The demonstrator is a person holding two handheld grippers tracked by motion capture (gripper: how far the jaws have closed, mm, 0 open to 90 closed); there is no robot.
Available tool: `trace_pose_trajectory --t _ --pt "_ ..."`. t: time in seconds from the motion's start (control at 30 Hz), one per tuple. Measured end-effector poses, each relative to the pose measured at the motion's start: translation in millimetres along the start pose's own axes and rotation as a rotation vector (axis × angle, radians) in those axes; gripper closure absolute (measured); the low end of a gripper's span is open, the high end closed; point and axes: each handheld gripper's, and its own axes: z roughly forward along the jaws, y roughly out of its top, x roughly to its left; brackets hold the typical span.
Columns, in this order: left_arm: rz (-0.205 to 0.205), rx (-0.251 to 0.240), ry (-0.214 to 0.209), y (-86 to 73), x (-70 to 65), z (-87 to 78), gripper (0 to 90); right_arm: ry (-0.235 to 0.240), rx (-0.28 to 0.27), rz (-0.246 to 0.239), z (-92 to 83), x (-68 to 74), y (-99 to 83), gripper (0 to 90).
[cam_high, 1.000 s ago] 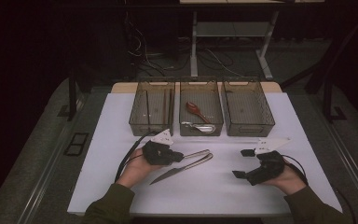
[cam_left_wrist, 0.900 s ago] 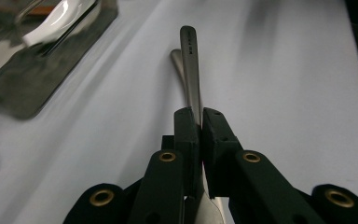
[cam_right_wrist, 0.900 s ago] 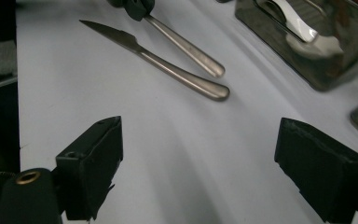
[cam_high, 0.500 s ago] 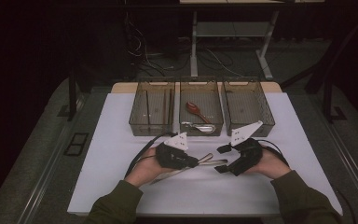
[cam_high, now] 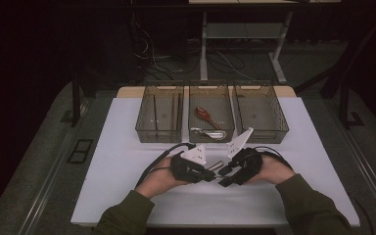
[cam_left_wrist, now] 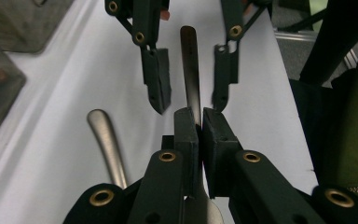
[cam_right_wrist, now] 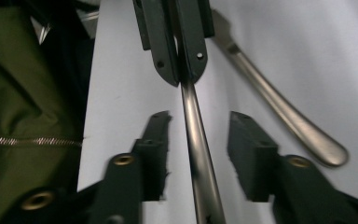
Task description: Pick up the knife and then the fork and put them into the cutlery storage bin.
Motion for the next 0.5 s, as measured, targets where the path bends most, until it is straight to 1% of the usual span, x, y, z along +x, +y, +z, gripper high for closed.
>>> trace_pose_trajectory --t 0.07,0.13,0.2,0.23,0.3,0.33,0.4,0.43,0.47,0.5 --pt "-0.004 0.002 -0.006 1.0 -2.4 2.3 84.2 0.01 0.012 -0.01 2.4 0.6 0.5 65.7" --pt "-0.003 0.0 -0.011 2.0 -3.9 3.8 84.2 0.013 0.034 -0.025 6.0 0.6 0.2 72.9" --pt "0.003 0.009 -0.01 2.5 -4.5 4.4 84.2 0.035 0.047 -0.029 8.2 1.1 0.3 78.6" --pt "0.002 0.009 -0.012 2.4 -4.8 4.4 84.2 0.039 0.05 -0.035 8.8 1.7 0.4 79.9" --pt "0.004 0.011 -0.021 2.4 -5.5 4.6 84.2 0.062 0.053 -0.03 9.5 4.6 0.9 81.3" --pt "0.006 0.011 -0.025 2.5 -5.5 4.7 84.2 0.056 0.055 -0.043 9.8 5.7 1.1 81.7" --pt "0.007 0.009 -0.029 2.5 -6.0 5.0 84.3 0.063 0.064 -0.053 10.9 6.7 1.2 82.6" --pt "0.005 0.002 -0.032 2.6 -5.6 4.2 85.3 0.065 0.074 -0.056 12.1 7.4 1.2 86.6" --pt "0.009 0.008 -0.034 2.4 -5.1 4.0 85.9 0.067 0.077 -0.058 13.9 8.3 1.0 86.7" --pt "0.002 0.006 -0.04 1.6 -4.3 4.1 85.8 0.064 0.077 -0.056 14.6 8.5 1.1 86.7"
